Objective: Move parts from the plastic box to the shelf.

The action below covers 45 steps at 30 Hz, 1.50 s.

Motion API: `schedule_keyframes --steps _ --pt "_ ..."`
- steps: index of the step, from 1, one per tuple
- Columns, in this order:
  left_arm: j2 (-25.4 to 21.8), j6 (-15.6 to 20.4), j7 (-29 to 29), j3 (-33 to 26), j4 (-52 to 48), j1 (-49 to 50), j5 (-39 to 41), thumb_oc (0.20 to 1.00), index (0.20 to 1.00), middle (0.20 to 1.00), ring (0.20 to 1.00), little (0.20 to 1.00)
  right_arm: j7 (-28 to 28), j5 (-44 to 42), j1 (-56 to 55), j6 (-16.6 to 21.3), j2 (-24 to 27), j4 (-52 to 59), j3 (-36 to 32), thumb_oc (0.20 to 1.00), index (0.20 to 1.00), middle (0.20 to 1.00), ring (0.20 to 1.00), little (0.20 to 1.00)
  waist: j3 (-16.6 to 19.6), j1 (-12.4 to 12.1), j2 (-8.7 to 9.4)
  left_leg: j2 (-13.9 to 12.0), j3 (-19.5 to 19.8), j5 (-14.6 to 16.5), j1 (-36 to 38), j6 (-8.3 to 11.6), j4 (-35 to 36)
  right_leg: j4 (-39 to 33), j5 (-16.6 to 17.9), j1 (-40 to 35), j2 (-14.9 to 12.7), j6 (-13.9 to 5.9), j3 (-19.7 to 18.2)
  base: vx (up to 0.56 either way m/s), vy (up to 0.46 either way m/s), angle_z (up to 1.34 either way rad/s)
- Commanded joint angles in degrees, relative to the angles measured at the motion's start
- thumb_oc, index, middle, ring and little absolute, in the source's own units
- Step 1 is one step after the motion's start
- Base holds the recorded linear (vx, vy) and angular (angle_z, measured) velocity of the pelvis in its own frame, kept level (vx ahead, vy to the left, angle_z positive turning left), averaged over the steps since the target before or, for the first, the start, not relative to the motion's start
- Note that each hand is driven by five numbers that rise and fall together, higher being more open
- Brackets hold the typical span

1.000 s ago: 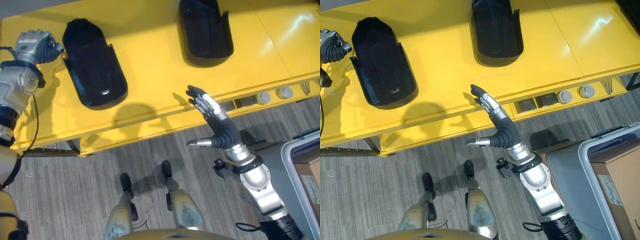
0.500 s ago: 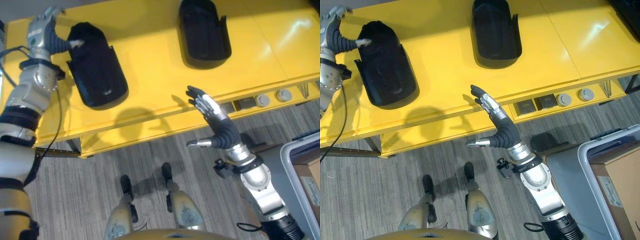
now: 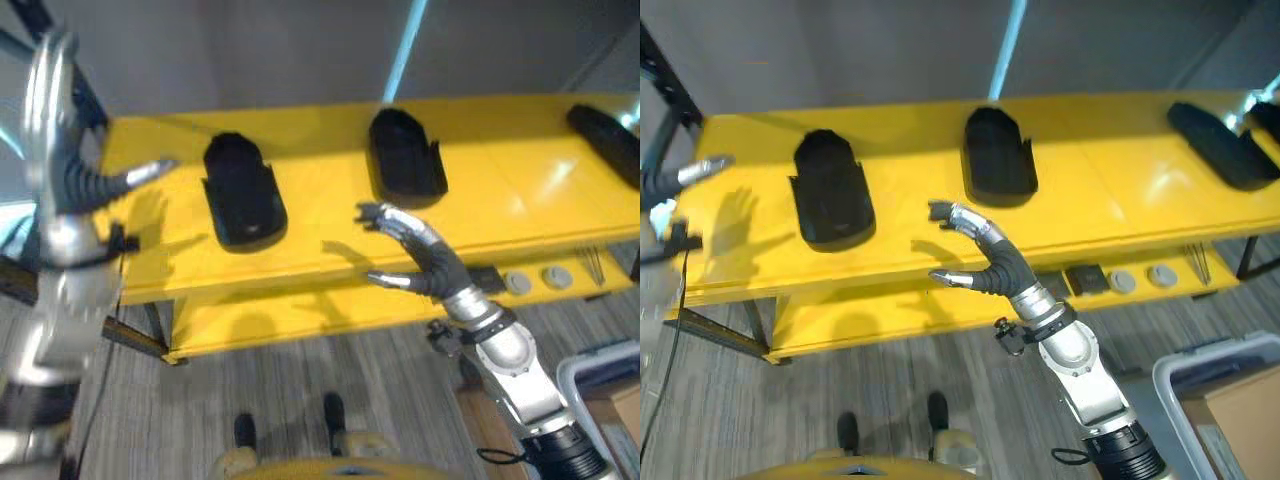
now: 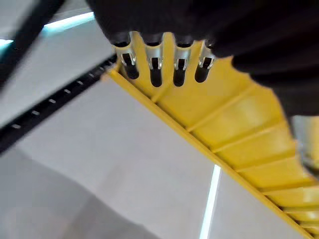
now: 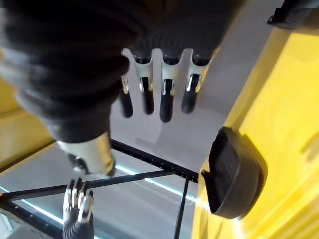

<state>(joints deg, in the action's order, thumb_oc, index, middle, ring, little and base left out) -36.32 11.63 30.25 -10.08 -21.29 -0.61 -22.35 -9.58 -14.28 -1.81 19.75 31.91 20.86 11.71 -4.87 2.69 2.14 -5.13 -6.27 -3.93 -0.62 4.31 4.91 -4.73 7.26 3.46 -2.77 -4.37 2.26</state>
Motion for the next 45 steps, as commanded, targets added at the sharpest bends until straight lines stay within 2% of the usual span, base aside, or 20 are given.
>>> schedule_keyframes --steps 1,5,8,10,11,14,21,30,45 --pt "1.9 10.9 -9.4 3.8 10.0 -7.8 12.8 1.000 1.000 1.000 1.000 1.000 -1.5 -3.8 5.8 0.9 -4.0 -4.4 4.1 0.200 0.200 0.200 0.200 0.200 1.0 0.0 -0.13 1.5 0.6 7.6 4.3 -1.86 0.0 0.1 -10.1 -6.1 -1.0 -1.78 1.8 0.03 0.027 0.14" --pt "10.1 11.9 -11.7 5.6 6.7 2.5 21.7 1.000 1.000 1.000 1.000 1.000 1.8 -3.2 9.2 0.1 -7.5 -10.7 6.7 0.200 0.200 0.200 0.200 0.200 1.5 -2.0 0.26 1.8 2.2 7.9 5.5 -2.18 -0.4 0.6 -10.9 -8.2 -1.5 -1.16 3.3 0.00 -0.001 0.38" --pt "11.6 11.2 -12.8 8.1 7.9 7.4 23.3 1.000 1.000 1.000 1.000 1.000 3.1 -3.7 12.3 -1.3 -7.9 -14.6 8.1 0.200 0.200 0.200 0.200 0.200 1.2 -4.0 0.79 2.0 3.5 7.8 5.6 -2.31 -0.6 0.7 -11.1 -9.1 -1.6 -1.03 4.7 0.00 -0.016 0.17" --pt "11.9 10.8 -13.6 9.0 8.1 8.5 24.9 1.000 1.000 1.000 1.000 1.000 3.6 -3.9 13.1 -1.5 -7.9 -15.7 8.5 0.200 0.200 0.200 0.200 0.200 1.0 -4.5 0.92 2.1 4.1 7.7 5.5 -2.32 -0.8 0.6 -11.1 -9.3 -1.8 -0.98 5.3 0.00 -0.026 0.20" --pt "9.9 9.6 -16.9 11.0 8.0 10.8 25.5 1.000 1.000 1.000 1.000 1.000 4.3 -3.9 14.2 -2.3 -7.7 -16.7 8.7 0.200 0.200 0.200 0.200 0.200 0.3 -6.2 1.01 2.2 5.5 7.2 4.7 -2.28 -0.8 0.6 -11.2 -9.5 -1.8 -0.92 6.9 -0.03 -0.035 0.32" --pt "8.4 9.2 -18.4 12.0 7.6 11.2 25.4 1.000 1.000 1.000 1.000 1.000 4.8 -3.3 14.5 -2.3 -8.2 -17.6 9.1 0.200 0.200 0.200 0.200 0.200 0.0 -7.3 1.10 2.3 7.1 6.7 4.1 -2.19 -0.6 0.5 -11.3 -9.5 -1.8 -0.92 8.4 0.00 -0.023 0.38" --pt "7.9 9.0 -17.5 11.8 8.0 10.0 25.8 1.000 1.000 1.000 1.000 1.000 7.1 -1.2 15.2 -2.7 -9.2 -21.7 9.1 0.200 0.200 0.200 0.200 0.200 -1.1 -8.8 1.08 2.4 9.1 5.8 2.2 -1.94 -0.3 0.0 -11.4 -9.0 -1.9 -0.90 10.3 -0.01 -0.021 0.23" --pt "7.7 9.0 -16.8 12.8 8.4 8.6 26.7 1.000 1.000 1.000 1.000 1.000 10.9 1.8 18.5 -3.3 -10.0 -29.1 8.8 0.200 0.200 0.200 0.200 0.200 -2.3 -10.0 0.26 2.7 10.8 5.0 0.2 -1.59 -0.1 -0.2 -11.5 -7.9 -2.0 -0.75 11.8 -0.01 -0.011 0.10" --pt "7.6 9.1 -16.9 14.1 8.6 7.8 28.2 1.000 1.000 1.000 1.000 1.000 11.8 4.4 25.4 -3.6 -11.2 -32.8 12.3 0.200 0.200 0.200 0.200 0.200 -2.9 -11.7 -0.83 3.3 12.3 4.5 -1.4 -1.48 0.0 -0.3 -11.7 -7.2 -2.3 -0.82 13.5 0.00 -0.001 0.08"
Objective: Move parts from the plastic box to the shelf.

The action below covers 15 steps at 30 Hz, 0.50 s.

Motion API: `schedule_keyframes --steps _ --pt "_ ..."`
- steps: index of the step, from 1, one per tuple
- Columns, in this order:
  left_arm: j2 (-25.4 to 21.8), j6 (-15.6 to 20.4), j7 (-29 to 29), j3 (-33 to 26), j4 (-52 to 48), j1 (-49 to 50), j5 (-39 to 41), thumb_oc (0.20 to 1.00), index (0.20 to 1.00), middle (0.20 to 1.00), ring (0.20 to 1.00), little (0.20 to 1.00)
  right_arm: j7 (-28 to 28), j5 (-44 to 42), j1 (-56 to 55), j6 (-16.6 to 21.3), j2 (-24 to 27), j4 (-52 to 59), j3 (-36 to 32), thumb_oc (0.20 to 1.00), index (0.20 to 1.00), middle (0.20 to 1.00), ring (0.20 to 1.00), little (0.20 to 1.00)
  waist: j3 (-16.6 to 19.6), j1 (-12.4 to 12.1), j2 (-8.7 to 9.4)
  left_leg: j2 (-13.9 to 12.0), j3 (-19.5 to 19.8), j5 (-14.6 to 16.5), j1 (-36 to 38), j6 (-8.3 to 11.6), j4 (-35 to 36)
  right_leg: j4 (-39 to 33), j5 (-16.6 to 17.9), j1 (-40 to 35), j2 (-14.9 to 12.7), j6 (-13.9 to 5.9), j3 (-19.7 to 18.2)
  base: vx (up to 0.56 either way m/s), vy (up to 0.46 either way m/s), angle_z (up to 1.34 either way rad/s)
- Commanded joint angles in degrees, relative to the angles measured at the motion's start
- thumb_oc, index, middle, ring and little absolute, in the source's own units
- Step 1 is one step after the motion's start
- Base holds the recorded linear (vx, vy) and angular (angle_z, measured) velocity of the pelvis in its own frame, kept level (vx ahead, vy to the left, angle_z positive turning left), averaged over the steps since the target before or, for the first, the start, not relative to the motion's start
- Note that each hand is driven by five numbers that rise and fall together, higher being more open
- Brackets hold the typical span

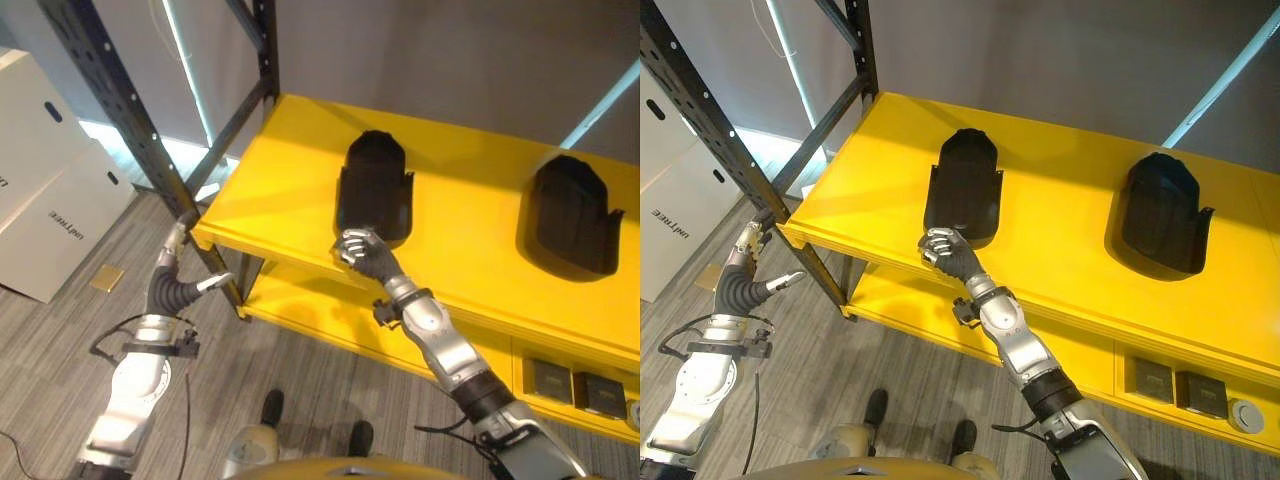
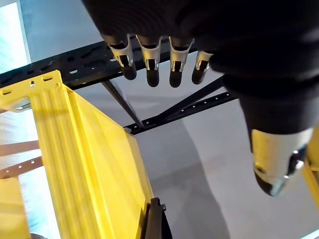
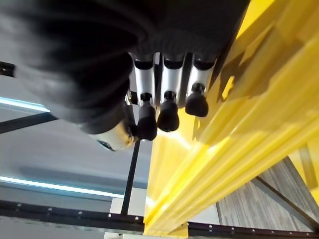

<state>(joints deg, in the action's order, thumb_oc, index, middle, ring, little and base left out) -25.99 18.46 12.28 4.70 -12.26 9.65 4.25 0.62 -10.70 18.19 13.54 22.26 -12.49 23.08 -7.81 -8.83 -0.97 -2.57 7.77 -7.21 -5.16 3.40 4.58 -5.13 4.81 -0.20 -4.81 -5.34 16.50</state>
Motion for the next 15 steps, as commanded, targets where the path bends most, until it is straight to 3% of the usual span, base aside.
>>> schedule_keyframes --steps 1,15 --pt "-2.7 2.2 1.1 -0.7 -0.5 -2.3 1.7 1.000 1.000 1.000 1.000 1.000 1.7 1.0 5.8 2.5 -1.6 0.4 1.0 0.200 0.200 0.200 0.200 0.200 0.1 -0.3 2.23 0.8 -1.7 7.8 3.1 -0.61 0.4 0.1 -9.3 -3.5 -0.3 0.16 -0.6 0.01 0.005 0.09" --pt "-3.7 2.3 0.8 0.1 -0.6 -2.3 2.8 1.000 1.000 1.000 1.000 1.000 3.9 2.7 11.3 1.8 -2.6 -7.2 2.7 0.200 0.200 0.200 0.200 0.200 0.3 -1.9 2.10 1.2 -1.0 7.8 2.5 -0.92 0.4 0.1 -9.2 -3.1 -0.4 0.06 -0.1 0.00 0.000 0.00"
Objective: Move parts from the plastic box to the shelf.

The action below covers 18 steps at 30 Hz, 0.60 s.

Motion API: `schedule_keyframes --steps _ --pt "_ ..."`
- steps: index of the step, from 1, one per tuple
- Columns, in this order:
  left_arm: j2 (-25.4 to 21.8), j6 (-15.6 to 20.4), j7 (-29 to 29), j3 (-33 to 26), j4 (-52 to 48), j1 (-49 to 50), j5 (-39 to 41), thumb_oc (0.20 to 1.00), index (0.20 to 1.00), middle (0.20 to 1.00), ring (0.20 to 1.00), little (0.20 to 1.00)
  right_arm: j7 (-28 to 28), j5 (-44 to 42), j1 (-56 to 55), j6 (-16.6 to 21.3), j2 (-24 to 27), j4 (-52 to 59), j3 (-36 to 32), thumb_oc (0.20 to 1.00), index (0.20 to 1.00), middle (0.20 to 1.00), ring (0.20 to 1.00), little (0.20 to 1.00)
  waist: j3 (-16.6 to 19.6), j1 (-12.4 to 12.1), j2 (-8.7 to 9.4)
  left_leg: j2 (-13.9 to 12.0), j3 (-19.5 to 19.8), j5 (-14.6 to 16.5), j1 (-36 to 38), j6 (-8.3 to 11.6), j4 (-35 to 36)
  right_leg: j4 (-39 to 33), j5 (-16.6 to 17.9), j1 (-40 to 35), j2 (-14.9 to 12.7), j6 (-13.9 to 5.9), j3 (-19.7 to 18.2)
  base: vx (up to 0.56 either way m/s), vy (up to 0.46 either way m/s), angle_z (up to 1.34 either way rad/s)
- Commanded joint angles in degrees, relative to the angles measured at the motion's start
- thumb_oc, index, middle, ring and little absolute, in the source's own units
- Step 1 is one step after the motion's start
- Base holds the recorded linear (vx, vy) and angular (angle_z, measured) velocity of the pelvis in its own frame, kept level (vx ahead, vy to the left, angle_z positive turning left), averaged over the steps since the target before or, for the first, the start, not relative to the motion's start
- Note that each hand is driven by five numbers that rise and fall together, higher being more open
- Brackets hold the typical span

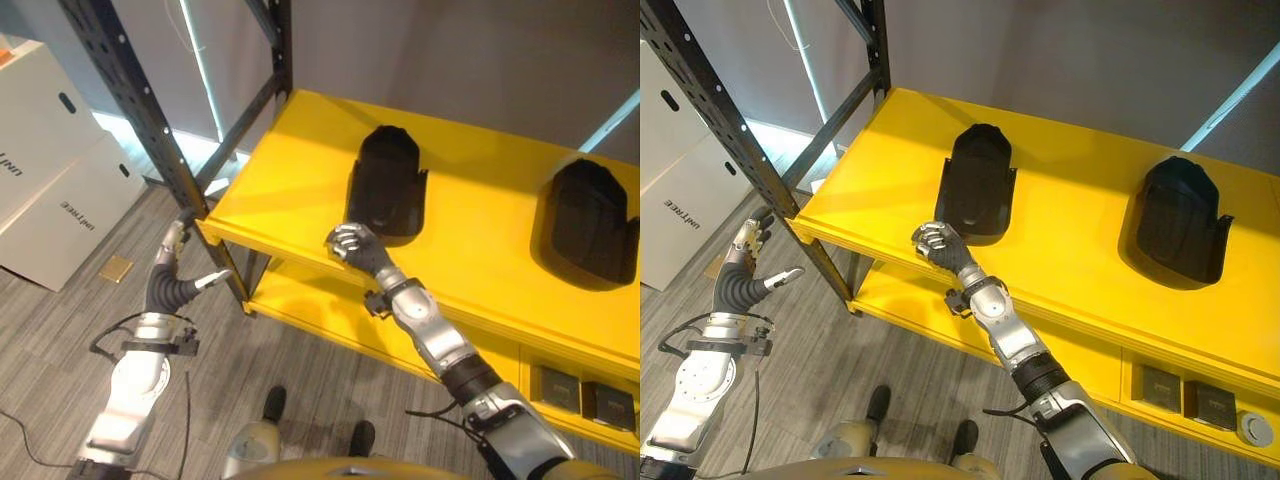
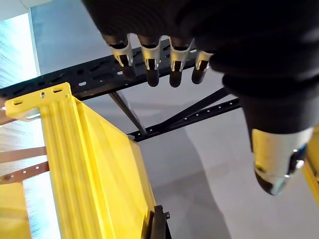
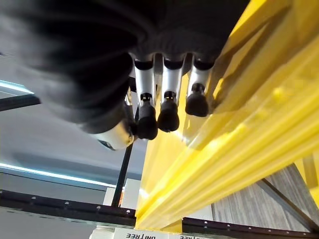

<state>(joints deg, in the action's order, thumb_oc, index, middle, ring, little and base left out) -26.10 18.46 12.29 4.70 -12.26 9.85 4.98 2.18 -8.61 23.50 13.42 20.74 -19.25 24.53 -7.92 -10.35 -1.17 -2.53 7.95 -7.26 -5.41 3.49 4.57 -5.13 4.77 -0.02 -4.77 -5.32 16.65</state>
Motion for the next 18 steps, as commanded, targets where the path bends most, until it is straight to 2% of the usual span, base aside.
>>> schedule_keyframes --steps 1,7,13,16,17,18 --pt "-3.6 2.3 0.8 0.1 -0.5 -2.7 2.2 1.000 1.000 1.000 1.000 1.000 2.7 0.7 6.4 1.9 -1.2 -1.3 1.1 0.200 0.200 0.200 0.200 0.200 0.5 -0.5 2.32 1.2 -1.2 7.8 2.7 -0.98 0.4 0.1 -9.2 -3.2 -0.4 0.03 -0.2 0.00 0.000 0.00" --pt "-3.4 2.0 1.0 0.0 -0.1 -3.2 1.9 1.000 1.000 1.000 1.000 1.000 3.2 -0.6 5.1 2.2 -0.7 -0.2 -0.6 0.200 0.200 0.200 0.200 0.200 0.4 -0.2 2.52 1.2 -1.4 7.8 2.5 -1.00 0.4 0.1 -9.0 -3.1 -0.4 -0.02 -0.3 -0.01 0.004 0.00" --pt "-2.8 1.6 -0.5 -1.0 -0.2 -2.7 1.1 1.000 1.000 1.000 1.000 1.000 -2.9 -6.5 -3.5 4.9 3.8 16.8 -5.4 0.200 0.200 0.200 0.200 0.200 0.9 1.8 3.41 0.9 -2.6 8.3 3.3 -0.95 0.4 0.1 -8.9 -3.3 -0.3 -0.10 -1.0 0.00 0.002 -0.01" --pt "-2.6 1.8 -0.7 -2.0 -0.7 -1.7 0.8 1.000 1.000 1.000 1.000 1.000 -5.1 -8.8 -8.6 6.2 6.2 25.6 -9.4 0.200 0.200 0.200 0.200 0.200 1.2 3.2 3.85 0.6 -3.4 8.5 3.9 -0.96 0.4 0.1 -8.7 -3.2 -0.1 -0.20 -1.9 -0.01 0.025 -0.09" --pt "-2.3 1.6 -0.9 -3.0 -0.7 -1.0 0.5 1.000 1.000 1.000 1.000 1.000 -6.3 -9.7 -11.7 6.9 7.7 29.2 -12.2 0.200 0.200 0.200 0.200 0.200 1.3 4.5 4.20 0.4 -4.1 8.6 4.1 -0.95 0.4 0.1 -8.5 -2.9 -0.1 -0.33 -2.6 -0.02 0.024 -0.15" --pt "-2.3 1.6 -0.9 -2.9 -0.7 -0.9 0.6 1.000 1.000 1.000 1.000 1.000 -6.4 -9.7 -12.0 6.7 7.8 29.5 -12.4 0.200 0.200 0.200 0.200 0.200 1.4 4.4 4.17 0.4 -4.2 8.6 4.1 -0.96 0.4 0.1 -8.5 -2.9 -0.1 -0.33 -2.7 -0.02 0.022 -0.23"
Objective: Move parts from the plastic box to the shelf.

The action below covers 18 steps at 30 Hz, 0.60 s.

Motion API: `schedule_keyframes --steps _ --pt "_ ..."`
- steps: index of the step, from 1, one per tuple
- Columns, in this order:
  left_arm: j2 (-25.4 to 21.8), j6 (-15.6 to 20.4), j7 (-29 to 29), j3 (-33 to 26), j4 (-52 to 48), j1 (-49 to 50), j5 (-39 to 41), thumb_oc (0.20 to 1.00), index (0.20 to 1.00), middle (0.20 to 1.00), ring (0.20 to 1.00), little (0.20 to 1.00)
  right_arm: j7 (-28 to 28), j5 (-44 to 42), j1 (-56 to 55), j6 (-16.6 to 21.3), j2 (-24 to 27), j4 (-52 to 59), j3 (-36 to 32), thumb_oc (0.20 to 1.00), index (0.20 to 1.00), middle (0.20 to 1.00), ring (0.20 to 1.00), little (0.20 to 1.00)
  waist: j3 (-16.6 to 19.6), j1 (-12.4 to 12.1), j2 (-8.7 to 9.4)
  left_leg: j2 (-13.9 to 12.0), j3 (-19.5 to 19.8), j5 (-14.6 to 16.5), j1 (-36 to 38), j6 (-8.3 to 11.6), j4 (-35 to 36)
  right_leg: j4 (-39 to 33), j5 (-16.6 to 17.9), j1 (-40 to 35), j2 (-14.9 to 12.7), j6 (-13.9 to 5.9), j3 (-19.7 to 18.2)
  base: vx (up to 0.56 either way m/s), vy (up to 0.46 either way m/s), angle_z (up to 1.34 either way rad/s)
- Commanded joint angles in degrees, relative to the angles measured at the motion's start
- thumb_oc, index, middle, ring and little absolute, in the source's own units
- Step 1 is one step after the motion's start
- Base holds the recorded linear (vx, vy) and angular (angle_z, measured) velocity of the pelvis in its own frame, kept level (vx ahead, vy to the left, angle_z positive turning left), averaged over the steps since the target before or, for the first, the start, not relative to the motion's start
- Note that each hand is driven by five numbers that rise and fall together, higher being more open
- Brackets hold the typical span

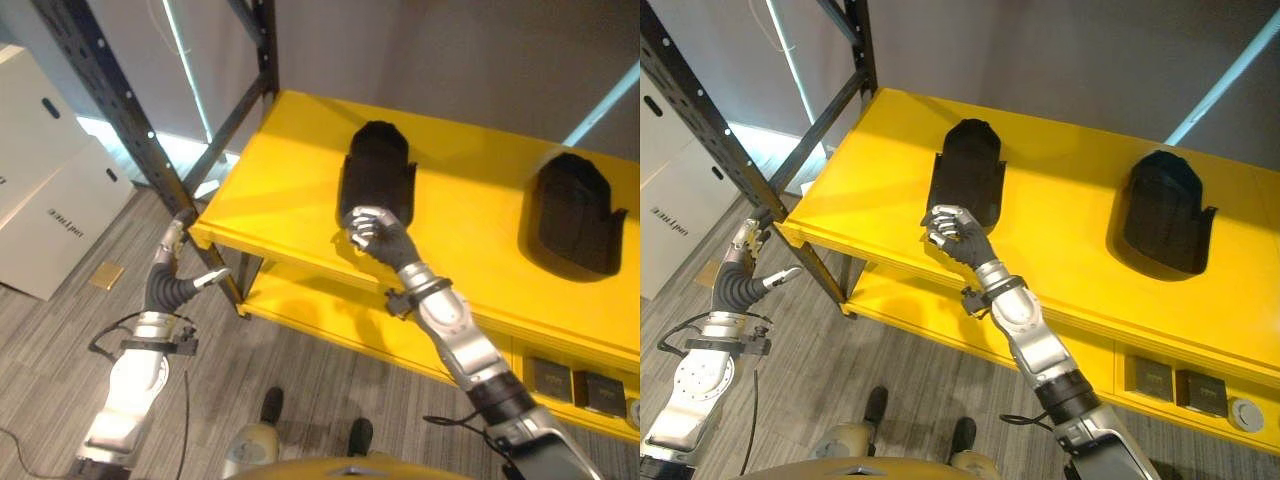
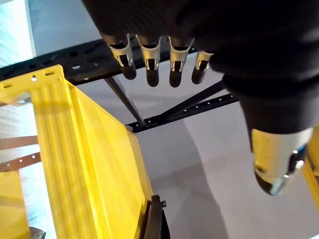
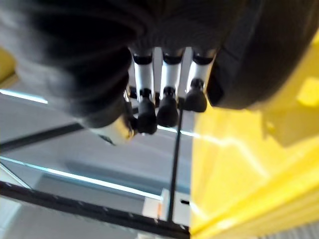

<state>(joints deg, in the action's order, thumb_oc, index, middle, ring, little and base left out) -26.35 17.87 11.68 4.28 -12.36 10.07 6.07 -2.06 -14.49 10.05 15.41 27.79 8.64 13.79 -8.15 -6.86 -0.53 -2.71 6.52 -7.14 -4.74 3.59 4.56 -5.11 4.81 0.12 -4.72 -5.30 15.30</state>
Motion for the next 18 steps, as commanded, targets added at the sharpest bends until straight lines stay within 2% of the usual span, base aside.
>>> schedule_keyframes --steps 1,2,4,8,9,12,18 --pt "-2.0 2.2 -0.5 -3.0 -0.7 -0.7 -0.6 1.000 1.000 1.000 1.000 1.000 -2.8 -4.2 0.0 4.9 1.1 2.6 -2.7 0.200 0.200 0.200 0.200 0.200 1.6 1.5 3.66 0.6 -2.9 8.5 3.5 -1.07 0.4 0.1 -8.5 -3.0 -0.1 -0.33 -1.7 -0.01 0.005 -0.28" --pt "-2.0 2.2 -0.5 -2.9 -0.8 -0.6 -0.6 1.000 1.000 1.000 1.000 1.000 -2.9 -4.3 -0.3 4.8 1.2 2.9 -2.8 0.200 0.200 0.200 0.200 0.200 1.7 1.4 3.65 0.5 -3.0 8.6 3.5 -1.07 0.4 0.1 -8.5 -3.0 -0.1 -0.32 -1.7 -0.02 0.005 -0.28" --pt "-1.6 2.1 -1.4 -4.0 -0.6 0.6 -0.5 1.000 1.000 1.000 1.000 1.000 -3.8 -3.6 -4.1 4.2 2.3 2.4 -4.9 0.200 0.200 0.200 0.200 0.200 1.8 2.8 4.10 0.4 -3.5 8.7 3.6 -1.17 0.4 0.1 -8.2 -2.7 0.1 -0.33 -2.5 -0.02 0.002 -0.21" --pt "-1.4 1.9 -2.0 -4.4 -0.6 1.1 -0.2 1.000 1.000 1.000 1.000 1.000 -3.7 -3.2 -4.6 3.7 2.1 -0.1 -5.0 0.200 0.200 0.200 0.200 0.200 1.9 3.0 4.27 0.3 -3.9 8.7 3.6 -1.20 0.4 0.1 -8.1 -2.5 0.2 -0.27 -2.9 -0.01 -0.002 -0.11" --pt "-1.1 1.9 -2.4 -4.2 -0.3 1.1 0.0 1.000 1.000 1.000 1.000 1.000 -2.7 -1.9 -3.1 3.0 1.5 -5.1 -3.6 0.200 0.200 0.200 0.200 0.200 1.6 3.1 4.43 0.2 -4.0 8.7 3.6 -1.31 0.4 0.1 -7.9 -2.3 0.4 -0.12 -3.2 -0.02 -0.009 -0.10" --pt "-1.0 2.1 -2.5 -3.9 0.2 0.7 0.2 1.000 1.000 1.000 1.000 1.000 -1.4 -0.7 -0.1 2.5 0.9 -10.7 -1.4 0.200 0.200 0.200 0.200 0.200 1.2 2.5 4.52 0.2 -3.7 8.6 3.3 -1.29 0.4 0.1 -8.0 -1.9 0.4 -0.03 -3.3 -0.01 -0.010 -0.09" --pt "-1.2 2.2 -2.3 -2.9 0.6 -0.1 0.9 1.000 1.000 1.000 1.000 1.000 0.0 -0.3 5.9 2.1 -0.2 -14.8 1.7 0.200 0.200 0.200 0.200 0.200 -0.1 1.1 4.19 0.4 -2.9 8.0 2.0 -1.15 0.4 0.1 -7.9 -1.2 0.4 -0.03 -2.6 -0.01 -0.004 0.01"
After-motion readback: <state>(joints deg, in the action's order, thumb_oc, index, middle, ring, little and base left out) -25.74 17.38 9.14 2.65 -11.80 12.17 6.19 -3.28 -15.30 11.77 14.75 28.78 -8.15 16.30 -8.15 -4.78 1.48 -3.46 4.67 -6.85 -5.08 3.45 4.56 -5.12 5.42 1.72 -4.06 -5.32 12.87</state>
